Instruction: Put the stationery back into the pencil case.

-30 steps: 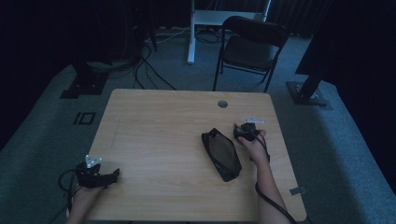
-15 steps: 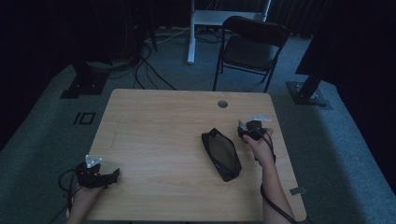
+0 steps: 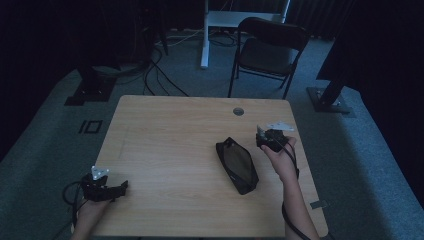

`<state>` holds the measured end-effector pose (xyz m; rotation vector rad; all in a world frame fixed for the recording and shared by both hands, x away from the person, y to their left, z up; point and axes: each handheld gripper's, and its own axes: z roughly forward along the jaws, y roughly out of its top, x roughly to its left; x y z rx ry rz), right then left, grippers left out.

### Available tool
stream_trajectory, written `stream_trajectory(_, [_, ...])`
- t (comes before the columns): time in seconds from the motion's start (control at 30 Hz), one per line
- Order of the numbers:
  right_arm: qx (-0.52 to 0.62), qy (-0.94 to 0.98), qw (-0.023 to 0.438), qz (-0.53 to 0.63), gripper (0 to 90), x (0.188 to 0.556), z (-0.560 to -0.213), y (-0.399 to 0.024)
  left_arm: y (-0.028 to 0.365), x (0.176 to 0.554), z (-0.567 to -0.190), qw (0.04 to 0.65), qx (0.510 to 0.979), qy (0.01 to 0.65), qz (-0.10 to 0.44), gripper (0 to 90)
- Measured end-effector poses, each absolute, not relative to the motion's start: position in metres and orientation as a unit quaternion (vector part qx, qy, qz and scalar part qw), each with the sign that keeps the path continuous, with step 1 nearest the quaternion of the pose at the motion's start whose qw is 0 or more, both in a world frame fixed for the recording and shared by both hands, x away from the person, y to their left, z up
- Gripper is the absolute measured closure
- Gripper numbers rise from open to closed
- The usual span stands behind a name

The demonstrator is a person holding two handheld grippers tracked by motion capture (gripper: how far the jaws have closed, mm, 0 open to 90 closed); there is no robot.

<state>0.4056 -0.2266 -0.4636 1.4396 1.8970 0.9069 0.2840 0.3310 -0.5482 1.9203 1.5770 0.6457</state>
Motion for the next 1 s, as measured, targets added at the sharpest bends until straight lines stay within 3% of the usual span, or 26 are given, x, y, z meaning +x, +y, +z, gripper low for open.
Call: stream_trajectory(1.0, [0.497, 0.725, 0.248, 0.406, 50.7, 0.353, -0.417, -0.179, 0.331, 0.284, -0.548, 0.283, 0.718, 0.589, 0.241, 0.8])
